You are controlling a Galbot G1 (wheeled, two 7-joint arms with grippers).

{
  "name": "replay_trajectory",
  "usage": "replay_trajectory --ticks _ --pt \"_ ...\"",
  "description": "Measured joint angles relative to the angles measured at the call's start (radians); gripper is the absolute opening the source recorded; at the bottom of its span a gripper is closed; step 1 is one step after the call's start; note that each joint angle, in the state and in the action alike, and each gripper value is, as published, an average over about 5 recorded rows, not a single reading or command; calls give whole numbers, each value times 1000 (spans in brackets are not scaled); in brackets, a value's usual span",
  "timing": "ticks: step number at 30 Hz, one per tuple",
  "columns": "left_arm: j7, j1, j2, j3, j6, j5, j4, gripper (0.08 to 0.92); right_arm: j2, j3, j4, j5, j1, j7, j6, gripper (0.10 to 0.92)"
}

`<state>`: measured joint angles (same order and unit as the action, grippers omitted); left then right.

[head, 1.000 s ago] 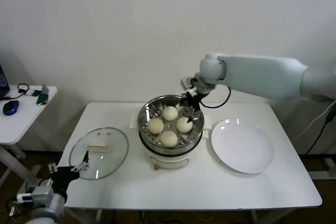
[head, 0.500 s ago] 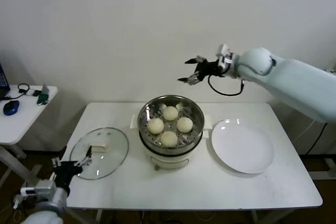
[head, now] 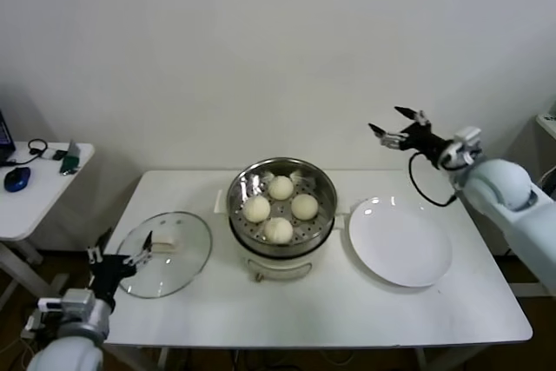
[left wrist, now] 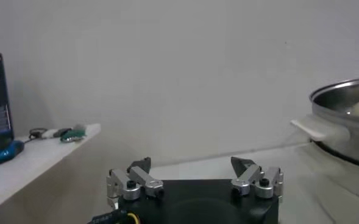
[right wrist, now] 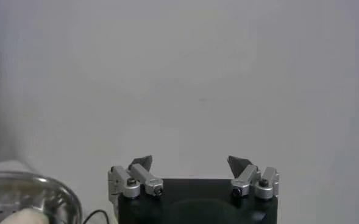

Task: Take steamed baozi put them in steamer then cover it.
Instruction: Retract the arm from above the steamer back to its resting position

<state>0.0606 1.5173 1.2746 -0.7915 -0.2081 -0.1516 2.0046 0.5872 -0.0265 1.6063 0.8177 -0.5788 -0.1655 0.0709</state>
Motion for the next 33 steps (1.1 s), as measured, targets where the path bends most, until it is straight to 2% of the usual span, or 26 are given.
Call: replay_trajectory --ticks 7,15,24,33 --pt "-15 9 -33 -4 81 82 -39 823 125 -377 62 -112 -452 -15 -127 823" --pt "-94 43 -74 -1 211 352 -73 823 301 -558 82 -230 -840 -31 -272 823" --pt "-259 74 -67 31 271 820 -122 823 483 -607 91 -326 -998 -13 -373 823" --pt "-354 30 -41 84 280 1177 -255 823 604 -620 117 -383 -1068 3 -413 823"
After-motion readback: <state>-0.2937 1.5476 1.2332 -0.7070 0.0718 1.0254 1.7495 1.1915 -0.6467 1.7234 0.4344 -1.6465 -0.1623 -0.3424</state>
